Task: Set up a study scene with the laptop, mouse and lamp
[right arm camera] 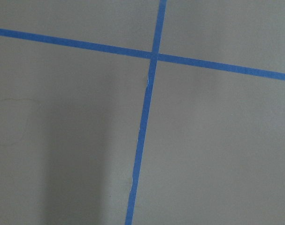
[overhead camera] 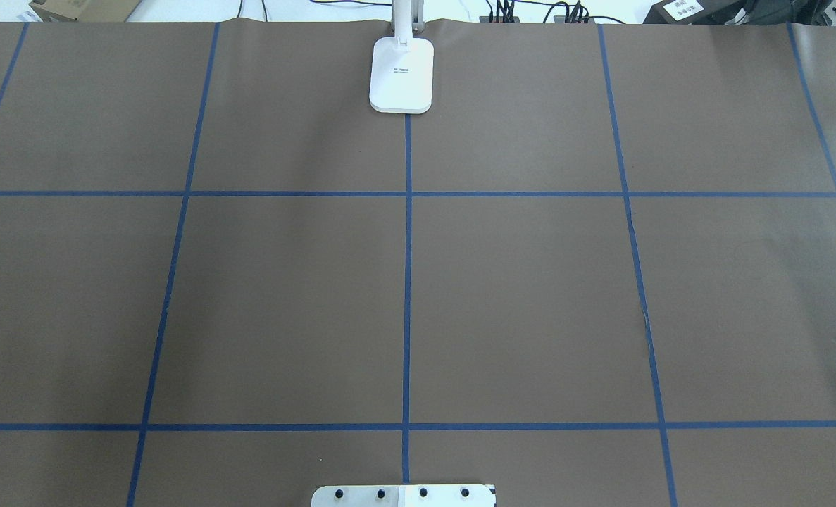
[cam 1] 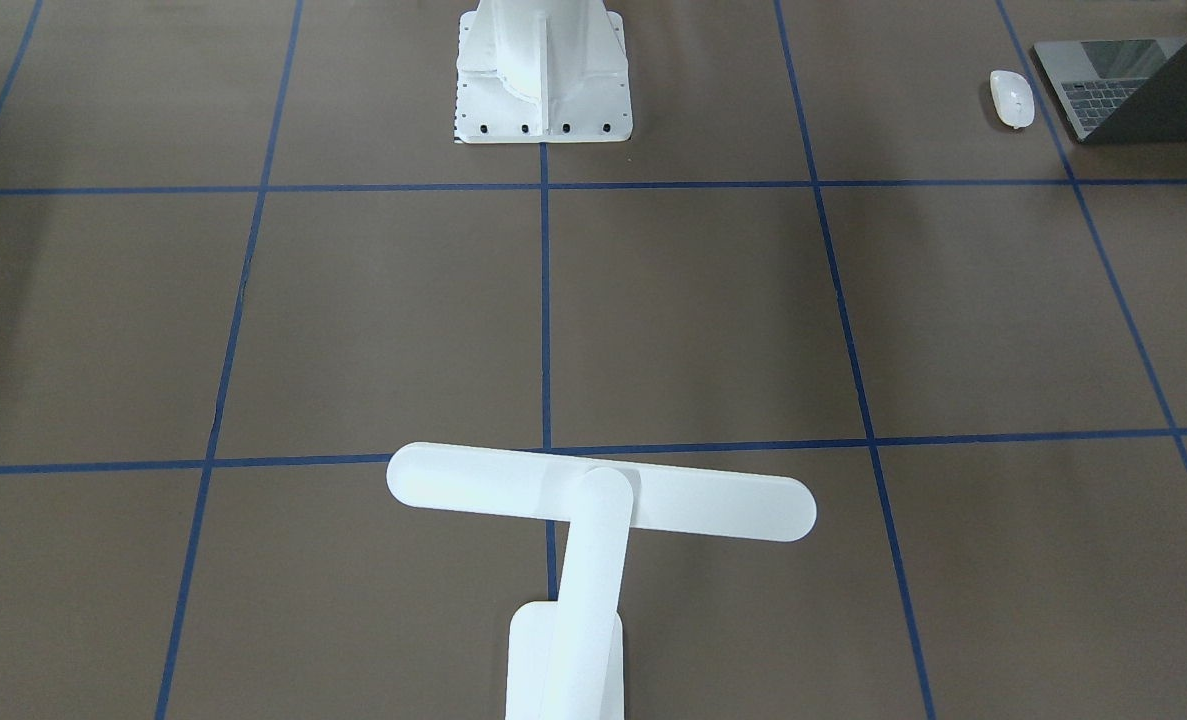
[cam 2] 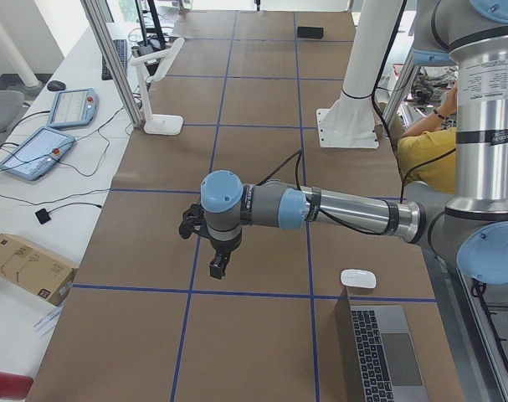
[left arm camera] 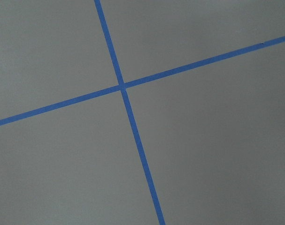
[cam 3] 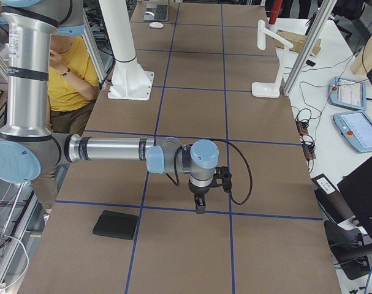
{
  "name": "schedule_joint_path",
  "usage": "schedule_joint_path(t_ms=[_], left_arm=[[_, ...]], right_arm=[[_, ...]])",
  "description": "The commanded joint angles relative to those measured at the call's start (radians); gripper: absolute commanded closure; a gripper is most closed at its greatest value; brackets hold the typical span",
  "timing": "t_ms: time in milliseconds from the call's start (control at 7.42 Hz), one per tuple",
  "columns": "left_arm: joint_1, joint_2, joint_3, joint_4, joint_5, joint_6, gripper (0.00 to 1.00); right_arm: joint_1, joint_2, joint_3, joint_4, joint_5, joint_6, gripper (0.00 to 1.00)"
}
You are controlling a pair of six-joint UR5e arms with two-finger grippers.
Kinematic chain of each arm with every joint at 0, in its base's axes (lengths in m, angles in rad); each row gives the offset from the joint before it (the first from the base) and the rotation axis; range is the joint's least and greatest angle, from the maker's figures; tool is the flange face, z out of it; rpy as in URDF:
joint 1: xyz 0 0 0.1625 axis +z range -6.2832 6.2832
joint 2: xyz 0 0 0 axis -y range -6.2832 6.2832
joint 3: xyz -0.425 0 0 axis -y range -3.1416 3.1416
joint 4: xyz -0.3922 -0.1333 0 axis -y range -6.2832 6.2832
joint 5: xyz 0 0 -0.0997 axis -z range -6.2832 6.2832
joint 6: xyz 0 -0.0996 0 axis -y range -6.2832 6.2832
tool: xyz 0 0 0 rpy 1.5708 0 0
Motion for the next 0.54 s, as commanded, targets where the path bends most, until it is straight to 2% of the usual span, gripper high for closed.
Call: schedule_joint_path(t_ms=[0, 269, 404], left_arm=[[-0.065, -0.002, 0.036, -0.025, 0.011, -0.001, 0.00], [-0.162, 0.017, 0.065, -0.032, 0.012, -0.001, 0.00], [-0.220, -0.001, 0.159, -0.048, 0.010, -0.001, 0.00]], right_arm=[[0.000, 0.000, -0.002, 0.000, 0.000, 0.000, 0.00], [0.000, 0.000, -0.005, 0.000, 0.000, 0.000, 0.00], [0.000, 0.000, -0.005, 0.000, 0.000, 0.000, 0.00]])
